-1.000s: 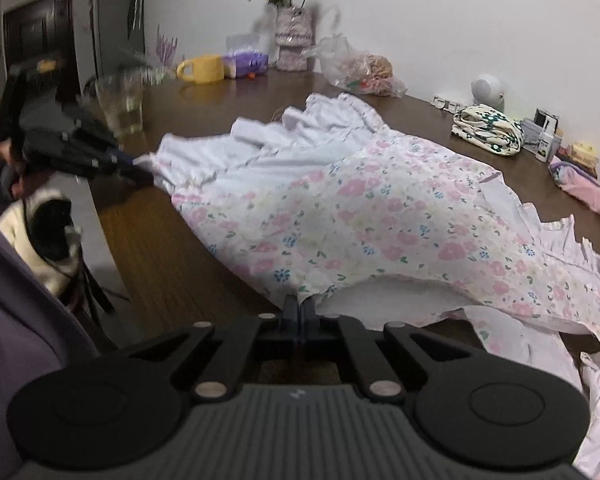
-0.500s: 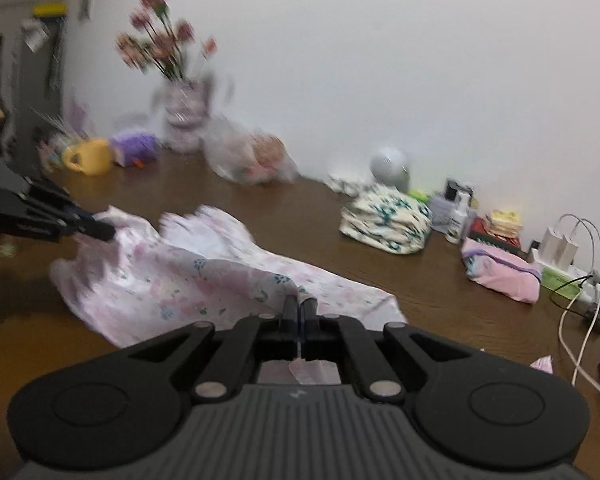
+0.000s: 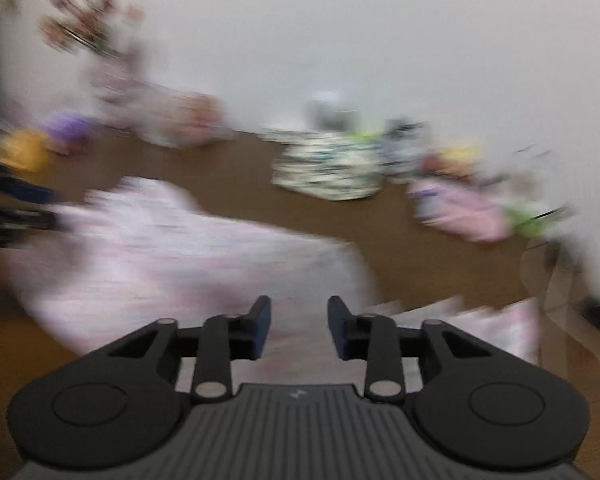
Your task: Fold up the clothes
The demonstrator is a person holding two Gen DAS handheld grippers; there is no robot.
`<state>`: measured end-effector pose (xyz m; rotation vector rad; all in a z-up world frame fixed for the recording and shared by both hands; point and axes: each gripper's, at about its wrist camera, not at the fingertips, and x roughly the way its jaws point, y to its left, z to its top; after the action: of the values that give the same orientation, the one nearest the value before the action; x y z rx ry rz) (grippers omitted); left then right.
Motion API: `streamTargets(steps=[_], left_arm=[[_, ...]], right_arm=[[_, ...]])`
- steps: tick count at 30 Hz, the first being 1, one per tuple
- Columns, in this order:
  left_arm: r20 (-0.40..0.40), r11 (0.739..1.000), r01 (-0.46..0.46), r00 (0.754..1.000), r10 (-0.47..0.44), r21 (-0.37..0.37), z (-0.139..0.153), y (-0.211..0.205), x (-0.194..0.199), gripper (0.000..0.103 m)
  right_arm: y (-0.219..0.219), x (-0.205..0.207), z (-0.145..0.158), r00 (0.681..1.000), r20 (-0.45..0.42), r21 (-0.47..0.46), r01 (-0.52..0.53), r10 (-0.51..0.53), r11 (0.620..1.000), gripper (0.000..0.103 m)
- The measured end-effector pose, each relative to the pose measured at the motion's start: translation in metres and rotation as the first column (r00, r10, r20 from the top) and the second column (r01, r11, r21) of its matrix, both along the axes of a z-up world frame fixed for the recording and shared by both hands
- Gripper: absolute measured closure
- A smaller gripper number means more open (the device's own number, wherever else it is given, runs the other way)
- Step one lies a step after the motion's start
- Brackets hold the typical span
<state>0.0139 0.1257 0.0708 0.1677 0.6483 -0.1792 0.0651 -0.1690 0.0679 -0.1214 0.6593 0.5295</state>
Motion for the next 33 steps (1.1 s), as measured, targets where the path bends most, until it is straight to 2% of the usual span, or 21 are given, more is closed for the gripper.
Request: streamTargets(steps=[2,5,8,9,10,16,24,27,30,32,33], left_arm=[[-0.076,0.992,0.034,0.996,-0.043,-0.120,-0.005,-0.009,-0.002,0.064],[-0.155,0.994,0.083,0.983,-0.094,-0.076,-0.030,-0.038,-0.003,0.065],[-0.208,0.997,0.014,0.978,-0.030,-0.079,-0.047,-0.044,0.004,0.067],[-0.216,0.996,-0.006,0.976,-0.012,-0.084,-0.050,-0.042,0.005,0.068],[-0.225,0.996,-0.027,0.974,0.006,-0.089,-0.053,-0.039,0.007,0.073],[-0.201,1.000,-0.006,0.980,0.000,-0.029,-0.056,-0.041,-0.017,0.076],[-0.214,0.996,0.053,0.974,-0.067,-0.072,-0.057,-0.037,-0.069,0.075],[-0.210,0.997,0.031,0.977,-0.046,-0.075,-0.056,-0.033,-0.086,0.075],[-0.186,0.997,0.005,0.982,-0.019,-0.074,-0.053,-0.026,-0.095,0.074],[-0.142,0.998,-0.007,0.990,-0.001,-0.056,-0.044,-0.023,-0.097,0.068],[-0.117,0.999,-0.016,0.993,0.011,-0.045,-0.040,-0.022,-0.096,0.054]], right_arm=[[0.008,-0.009,-0.008,0.998,-0.041,0.010,-0.057,0.057,0.998,0.080],[0.021,-0.011,-0.026,0.999,-0.032,-0.067,-0.007,0.005,0.998,0.080],[0.017,-0.001,-0.037,0.996,-0.052,-0.077,0.066,-0.070,0.995,0.080],[0.018,0.001,-0.043,0.994,-0.063,-0.107,0.081,-0.088,0.991,0.080],[0.018,0.004,-0.050,0.992,-0.071,-0.144,0.090,-0.101,0.985,0.080],[0.014,-0.009,-0.056,0.995,-0.062,-0.166,0.070,-0.081,0.984,0.080],[-0.010,-0.063,-0.050,0.993,-0.113,-0.179,0.010,-0.030,0.984,0.080],[-0.011,-0.093,-0.044,0.989,-0.150,-0.162,-0.022,-0.003,0.987,0.080],[-0.015,-0.099,-0.033,0.988,-0.155,-0.106,-0.039,0.022,0.994,0.081],[-0.016,-0.094,-0.018,0.996,-0.090,-0.073,-0.030,0.024,0.997,0.079],[-0.015,-0.087,-0.012,0.999,-0.050,-0.072,-0.020,0.016,0.997,0.074]])
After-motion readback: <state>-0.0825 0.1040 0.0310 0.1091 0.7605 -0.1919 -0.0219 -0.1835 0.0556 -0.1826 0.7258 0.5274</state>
